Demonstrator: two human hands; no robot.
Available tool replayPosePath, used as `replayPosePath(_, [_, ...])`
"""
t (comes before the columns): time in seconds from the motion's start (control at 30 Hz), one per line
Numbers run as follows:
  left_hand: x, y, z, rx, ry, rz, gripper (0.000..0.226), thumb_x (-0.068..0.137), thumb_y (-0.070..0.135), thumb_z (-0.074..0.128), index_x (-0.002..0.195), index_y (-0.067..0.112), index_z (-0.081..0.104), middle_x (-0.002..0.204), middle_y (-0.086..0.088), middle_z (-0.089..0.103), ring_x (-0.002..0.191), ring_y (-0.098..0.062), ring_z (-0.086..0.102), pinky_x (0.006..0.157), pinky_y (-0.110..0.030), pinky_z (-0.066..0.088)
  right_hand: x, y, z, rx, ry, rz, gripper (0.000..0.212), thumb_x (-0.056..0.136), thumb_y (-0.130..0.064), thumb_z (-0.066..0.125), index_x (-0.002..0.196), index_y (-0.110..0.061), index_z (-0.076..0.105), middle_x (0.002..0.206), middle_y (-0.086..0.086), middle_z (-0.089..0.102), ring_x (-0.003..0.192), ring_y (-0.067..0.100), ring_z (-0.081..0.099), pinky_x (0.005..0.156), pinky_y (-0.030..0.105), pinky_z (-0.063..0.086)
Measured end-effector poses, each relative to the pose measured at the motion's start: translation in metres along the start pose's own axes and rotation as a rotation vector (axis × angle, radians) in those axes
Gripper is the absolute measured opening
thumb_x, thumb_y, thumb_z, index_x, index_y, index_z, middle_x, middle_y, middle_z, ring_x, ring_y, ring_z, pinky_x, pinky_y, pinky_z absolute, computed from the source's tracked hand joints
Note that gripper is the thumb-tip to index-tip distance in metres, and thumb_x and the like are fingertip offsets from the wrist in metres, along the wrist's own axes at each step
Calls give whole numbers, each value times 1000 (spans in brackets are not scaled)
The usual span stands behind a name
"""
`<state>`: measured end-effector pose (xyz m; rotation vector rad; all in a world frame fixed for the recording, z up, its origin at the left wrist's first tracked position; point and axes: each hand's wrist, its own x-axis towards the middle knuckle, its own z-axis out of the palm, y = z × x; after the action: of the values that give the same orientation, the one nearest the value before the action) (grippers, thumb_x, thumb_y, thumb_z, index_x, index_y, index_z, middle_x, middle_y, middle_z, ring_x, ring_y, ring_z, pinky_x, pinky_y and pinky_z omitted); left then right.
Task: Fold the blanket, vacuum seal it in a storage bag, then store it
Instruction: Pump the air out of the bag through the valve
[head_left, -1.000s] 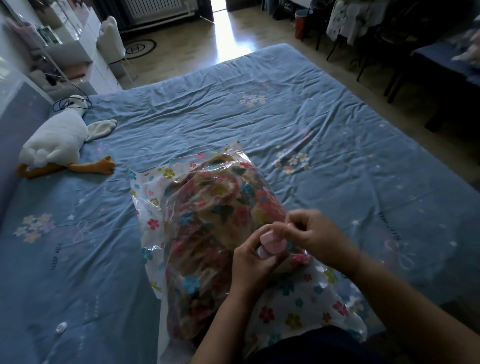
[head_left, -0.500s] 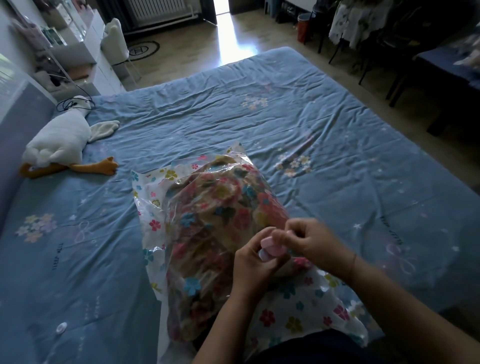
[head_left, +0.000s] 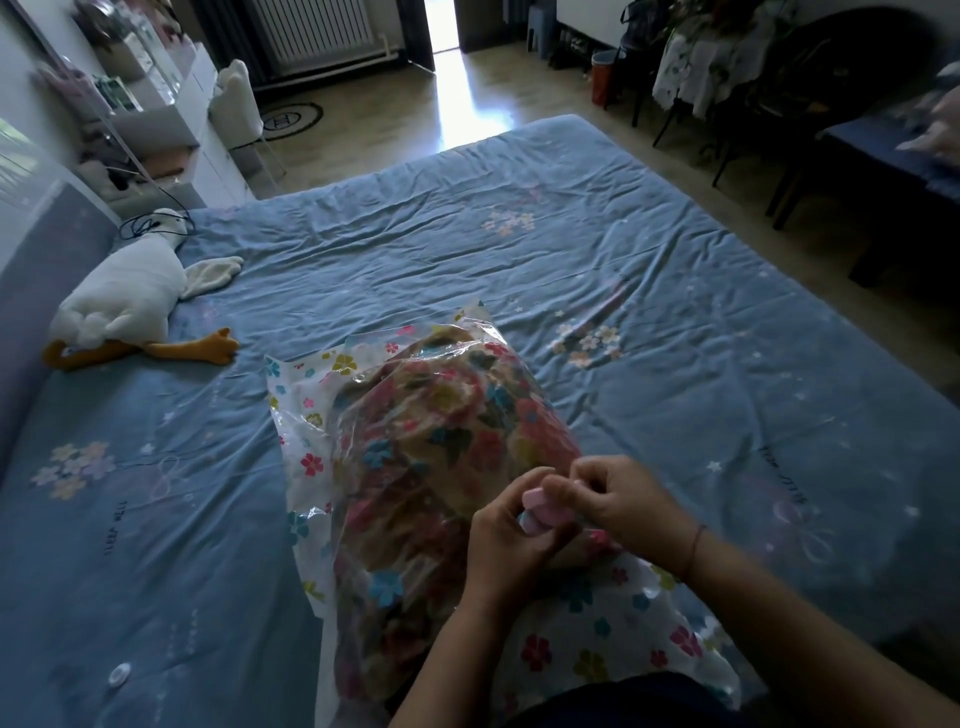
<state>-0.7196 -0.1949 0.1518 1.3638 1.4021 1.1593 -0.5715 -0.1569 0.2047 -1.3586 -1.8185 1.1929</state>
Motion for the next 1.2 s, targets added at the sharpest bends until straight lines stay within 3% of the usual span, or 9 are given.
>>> replayPosePath(0.1, [1, 1, -1, 13, -9, 12, 39, 70, 15, 86, 106, 20, 72, 98, 15, 74, 93, 0, 68, 79, -14, 50, -3, -13, -5, -6, 36, -42, 52, 81, -46, 67, 56, -3, 53, 47, -6, 43, 45, 2, 38, 49, 25, 33])
replayPosePath(0.3, [7, 0, -3, 28, -26, 9, 51, 70, 16, 86, 110, 40, 65, 106, 22, 71, 101, 1, 66, 88, -19, 52, -14, -84, -48, 424, 12, -284, 41, 82, -25, 62, 56, 1, 45, 46, -6, 43, 45, 5, 36, 44, 15, 31])
replayPosePath(0.47, [6, -11, -3, 18, -6, 3, 46, 70, 15, 86, 111, 29, 69, 103, 15, 74, 99, -3, 69, 85, -23, 54, 0, -16, -5, 72, -11, -12, 59, 75, -57, 67, 59, -3, 51, 50, -4, 43, 48, 6, 38, 52, 34, 36])
replayPosePath(0.57, [7, -11, -4, 13, 2, 15, 43, 70, 13, 85, 109, 25, 70, 103, 15, 74, 99, -3, 68, 85, -20, 52, 3, -12, -3, 3, 14, -13, 50, 80, -47, 69, 57, -5, 55, 48, -4, 47, 46, 4, 40, 52, 32, 36])
replayPosePath(0.77, [12, -9, -6, 29, -2, 10, 57, 68, 16, 87, 111, 44, 63, 109, 21, 71, 104, -1, 66, 91, -22, 52, -3, -84, -42, 525, 21, -285, 35, 86, -24, 61, 54, -13, 51, 46, -8, 44, 43, 4, 36, 44, 13, 32])
replayPosePath(0.9, [12, -14, -3, 15, 3, 3, 52, 68, 14, 87, 110, 36, 67, 106, 14, 73, 101, -3, 68, 87, -23, 53, 5, -31, -12, 198, 15, -54, 50, 82, -41, 68, 59, 1, 53, 49, -5, 47, 46, 3, 40, 49, 22, 36])
replayPosePath(1.03, [10, -16, -3, -2, -8, -6, 45, 70, 12, 85, 111, 23, 70, 105, 11, 74, 101, -5, 68, 89, -27, 55, 9, -5, -2, -39, 7, 49, 43, 80, -42, 68, 57, -8, 56, 46, -7, 46, 45, 2, 39, 50, 25, 34])
replayPosePath(1.1, [14, -14, -4, 3, -12, 6, 46, 70, 13, 85, 113, 21, 70, 106, 10, 74, 101, -6, 68, 89, -29, 54, 6, -37, -16, 87, 69, -91, 45, 79, -40, 66, 56, -3, 56, 48, -3, 45, 46, 6, 39, 48, 24, 33])
replayPosePath(1.2, [16, -11, -6, 19, -7, -2, 56, 68, 12, 87, 111, 42, 65, 108, 18, 72, 103, -2, 67, 91, -21, 52, 1, -82, -41, 449, 32, -275, 35, 84, -29, 62, 53, -16, 53, 47, -5, 42, 44, 6, 36, 44, 15, 32])
